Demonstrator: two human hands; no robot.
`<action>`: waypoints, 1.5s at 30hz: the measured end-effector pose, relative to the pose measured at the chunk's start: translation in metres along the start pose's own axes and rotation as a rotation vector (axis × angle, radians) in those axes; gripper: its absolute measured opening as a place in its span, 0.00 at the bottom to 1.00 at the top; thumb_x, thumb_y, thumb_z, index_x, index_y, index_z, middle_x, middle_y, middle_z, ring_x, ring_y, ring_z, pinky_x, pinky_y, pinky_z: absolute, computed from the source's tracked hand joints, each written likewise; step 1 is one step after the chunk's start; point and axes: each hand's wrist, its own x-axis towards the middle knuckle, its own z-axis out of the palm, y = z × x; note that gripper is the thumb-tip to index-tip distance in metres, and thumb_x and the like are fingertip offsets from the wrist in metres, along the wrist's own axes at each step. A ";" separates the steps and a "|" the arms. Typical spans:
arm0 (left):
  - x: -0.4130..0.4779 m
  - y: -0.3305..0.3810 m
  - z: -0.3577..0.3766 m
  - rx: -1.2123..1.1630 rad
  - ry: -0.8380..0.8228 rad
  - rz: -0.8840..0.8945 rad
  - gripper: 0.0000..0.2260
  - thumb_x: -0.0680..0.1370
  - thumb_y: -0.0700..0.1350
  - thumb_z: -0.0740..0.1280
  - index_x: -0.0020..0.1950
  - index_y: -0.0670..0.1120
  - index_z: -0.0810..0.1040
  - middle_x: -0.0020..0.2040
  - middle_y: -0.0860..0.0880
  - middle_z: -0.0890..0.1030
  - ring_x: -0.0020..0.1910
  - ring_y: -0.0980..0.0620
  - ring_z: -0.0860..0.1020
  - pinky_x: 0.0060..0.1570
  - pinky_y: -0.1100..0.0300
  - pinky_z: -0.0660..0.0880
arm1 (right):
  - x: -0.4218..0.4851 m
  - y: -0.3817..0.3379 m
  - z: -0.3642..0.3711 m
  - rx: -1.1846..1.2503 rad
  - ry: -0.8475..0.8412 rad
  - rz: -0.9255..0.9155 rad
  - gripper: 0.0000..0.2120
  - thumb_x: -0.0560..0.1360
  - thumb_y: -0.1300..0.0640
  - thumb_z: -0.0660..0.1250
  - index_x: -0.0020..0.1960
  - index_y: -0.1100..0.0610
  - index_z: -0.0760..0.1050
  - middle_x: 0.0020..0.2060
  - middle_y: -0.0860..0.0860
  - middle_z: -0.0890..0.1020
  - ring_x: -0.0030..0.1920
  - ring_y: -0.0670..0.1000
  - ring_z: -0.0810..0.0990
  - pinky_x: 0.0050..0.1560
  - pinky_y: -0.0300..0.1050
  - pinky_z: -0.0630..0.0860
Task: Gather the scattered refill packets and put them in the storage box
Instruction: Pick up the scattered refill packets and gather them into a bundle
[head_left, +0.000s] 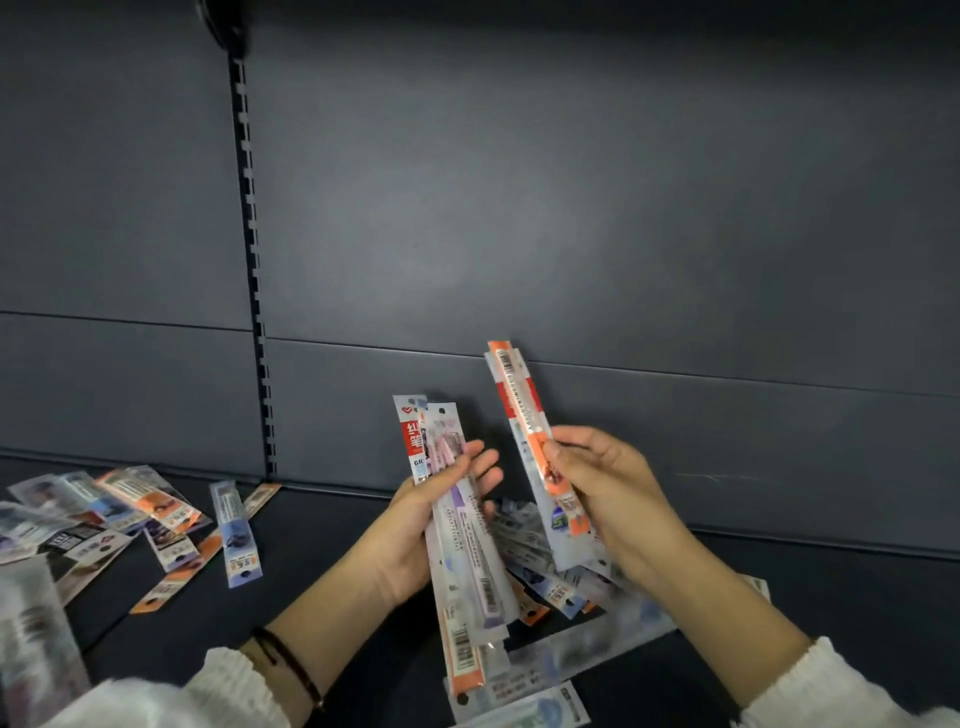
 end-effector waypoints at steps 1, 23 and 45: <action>-0.001 0.000 0.002 0.014 -0.017 0.003 0.19 0.74 0.43 0.67 0.64 0.43 0.76 0.57 0.43 0.83 0.56 0.48 0.82 0.53 0.54 0.79 | -0.002 0.003 0.005 0.041 -0.024 0.045 0.06 0.75 0.63 0.68 0.51 0.59 0.80 0.38 0.52 0.86 0.35 0.46 0.83 0.33 0.37 0.78; -0.006 -0.001 -0.001 0.181 0.141 0.023 0.06 0.77 0.37 0.66 0.52 0.42 0.79 0.43 0.41 0.85 0.40 0.46 0.84 0.42 0.51 0.82 | -0.009 0.020 0.015 -0.388 -0.008 0.030 0.10 0.74 0.62 0.70 0.52 0.50 0.77 0.38 0.53 0.86 0.37 0.50 0.85 0.33 0.42 0.80; -0.003 0.001 -0.005 0.109 0.198 -0.040 0.15 0.77 0.44 0.65 0.62 0.40 0.78 0.52 0.42 0.84 0.48 0.49 0.83 0.45 0.51 0.78 | -0.002 -0.012 -0.002 0.077 -0.129 -0.124 0.12 0.68 0.51 0.68 0.50 0.52 0.81 0.51 0.51 0.86 0.45 0.53 0.86 0.41 0.41 0.80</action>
